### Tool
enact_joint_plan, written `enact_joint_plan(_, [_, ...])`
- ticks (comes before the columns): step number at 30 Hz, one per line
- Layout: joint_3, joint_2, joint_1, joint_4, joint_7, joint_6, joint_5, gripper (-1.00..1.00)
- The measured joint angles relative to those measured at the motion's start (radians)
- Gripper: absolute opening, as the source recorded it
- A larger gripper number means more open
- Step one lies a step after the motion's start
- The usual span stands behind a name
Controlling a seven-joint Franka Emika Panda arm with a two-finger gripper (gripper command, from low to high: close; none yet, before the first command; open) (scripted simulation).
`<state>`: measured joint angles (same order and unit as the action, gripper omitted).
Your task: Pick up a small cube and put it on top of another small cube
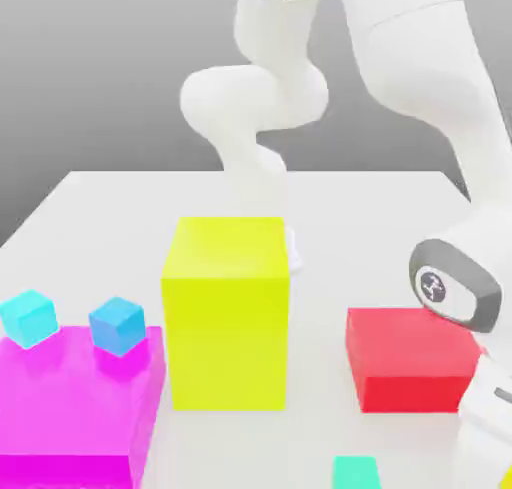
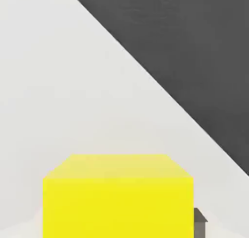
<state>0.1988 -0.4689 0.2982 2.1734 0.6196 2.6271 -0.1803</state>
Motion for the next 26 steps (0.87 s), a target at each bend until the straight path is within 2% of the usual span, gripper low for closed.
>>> enact_joint_plan(2, [-0.015, 0.069, -0.033, 0.024, -0.005, -0.044, 0.020, -1.00])
enact_joint_plan(12, [-0.246, 0.334, -0.261, 0.195, 0.059, -0.125, 0.062, -1.00])
enact_joint_plan(20, [-0.486, 0.591, -0.684, 0.355, 0.140, -0.215, 0.103, -1.00])
enact_joint_plan(23, [-0.532, 0.537, -0.730, 0.394, 0.125, -0.125, 0.148, -1.00])
enact_joint_plan(24, [-0.535, 0.518, -0.731, 0.401, 0.120, -0.099, 0.157, 1.00])
enact_joint_plan(26, [-0.535, 0.518, -0.731, 0.401, 0.120, -0.099, 0.157, 1.00])
